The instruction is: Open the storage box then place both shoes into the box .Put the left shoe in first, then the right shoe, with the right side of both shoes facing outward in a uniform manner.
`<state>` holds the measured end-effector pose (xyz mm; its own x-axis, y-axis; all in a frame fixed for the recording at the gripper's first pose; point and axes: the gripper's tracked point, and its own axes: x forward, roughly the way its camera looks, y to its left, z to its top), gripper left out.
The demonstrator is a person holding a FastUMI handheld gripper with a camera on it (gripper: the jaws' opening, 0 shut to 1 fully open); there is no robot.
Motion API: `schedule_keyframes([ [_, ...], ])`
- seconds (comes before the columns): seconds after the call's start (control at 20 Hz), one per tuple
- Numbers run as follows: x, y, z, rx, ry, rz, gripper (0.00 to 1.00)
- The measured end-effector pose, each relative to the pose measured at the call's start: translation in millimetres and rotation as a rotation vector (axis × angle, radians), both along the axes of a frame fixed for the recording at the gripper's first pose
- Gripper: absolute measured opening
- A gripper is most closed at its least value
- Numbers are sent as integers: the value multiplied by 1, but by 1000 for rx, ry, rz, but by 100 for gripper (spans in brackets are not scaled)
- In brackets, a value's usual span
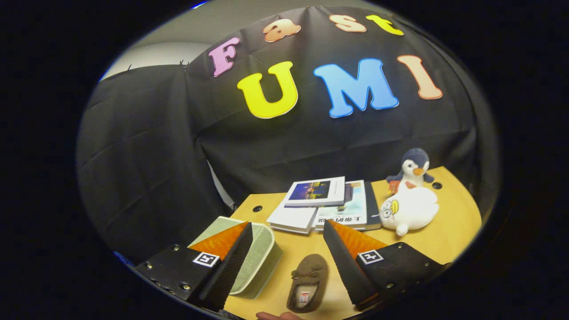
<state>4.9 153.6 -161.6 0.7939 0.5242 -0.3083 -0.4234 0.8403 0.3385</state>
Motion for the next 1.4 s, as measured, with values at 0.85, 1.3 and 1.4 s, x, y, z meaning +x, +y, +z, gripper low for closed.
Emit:
schedule_keyframes([
  [0.85, -10, 122, -127, 429, 551, 369, 97],
  [1.3, -15, 141, -129, 507, 678, 422, 83],
  [1.4, -9, 142, -130, 523, 701, 410, 71],
])
